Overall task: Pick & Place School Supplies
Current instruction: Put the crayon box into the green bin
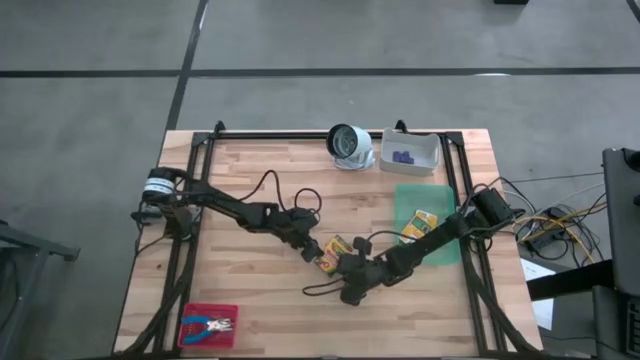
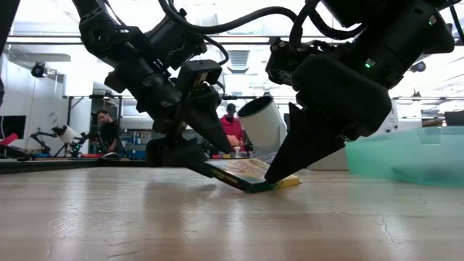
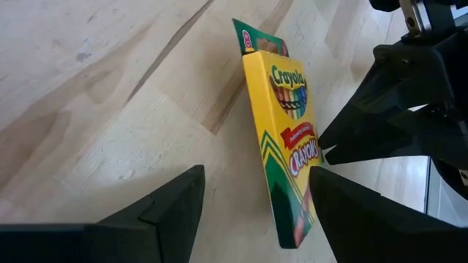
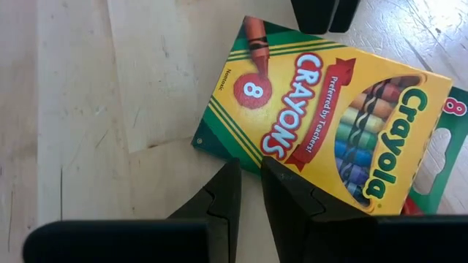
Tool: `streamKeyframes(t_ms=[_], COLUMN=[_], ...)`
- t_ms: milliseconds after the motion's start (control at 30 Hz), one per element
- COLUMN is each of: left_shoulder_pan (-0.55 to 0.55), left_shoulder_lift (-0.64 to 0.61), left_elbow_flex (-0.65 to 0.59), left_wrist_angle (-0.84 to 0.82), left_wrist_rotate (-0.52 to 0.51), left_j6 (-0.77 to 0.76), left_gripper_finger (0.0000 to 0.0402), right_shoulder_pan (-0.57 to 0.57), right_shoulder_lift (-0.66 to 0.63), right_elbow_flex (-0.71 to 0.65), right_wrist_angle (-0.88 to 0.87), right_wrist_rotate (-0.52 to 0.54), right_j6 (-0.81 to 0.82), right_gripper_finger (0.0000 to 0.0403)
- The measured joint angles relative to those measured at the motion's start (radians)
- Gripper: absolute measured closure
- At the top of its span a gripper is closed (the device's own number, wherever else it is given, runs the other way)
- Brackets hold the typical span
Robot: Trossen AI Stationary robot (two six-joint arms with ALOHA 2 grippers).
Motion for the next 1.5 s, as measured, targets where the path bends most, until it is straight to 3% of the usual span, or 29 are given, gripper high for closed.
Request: streamKeyframes(t_ms=[267, 767, 1500], left_shoulder_pan=[-0.003, -0.004, -0.001], left_shoulder_lift=[0.071, 0.09, 0.108], left_elbow_flex=[0.012, 0.055, 0.055], left_wrist_angle=[0.096, 0.078, 0.084], left_wrist_rotate=[0.055, 0.093, 0.103], left_j6=[-0.015, -0.004, -0.027], left_gripper_finger=[0.0149, 0.0154, 0.0312], right_shoulder_pan=[0.0, 0.0, 0.0], right_shoulder_lift=[0.0, 0.0, 0.001], right_elbow_flex=[-0.001, -0.001, -0.001], right_wrist_angle=[0.001, 0.002, 0.003], right_wrist_rotate=[0.0, 0.0, 0.001], right_j6=[0.0, -0.001, -0.001], right_gripper_finger=[0.0346, 0.0346, 0.0346])
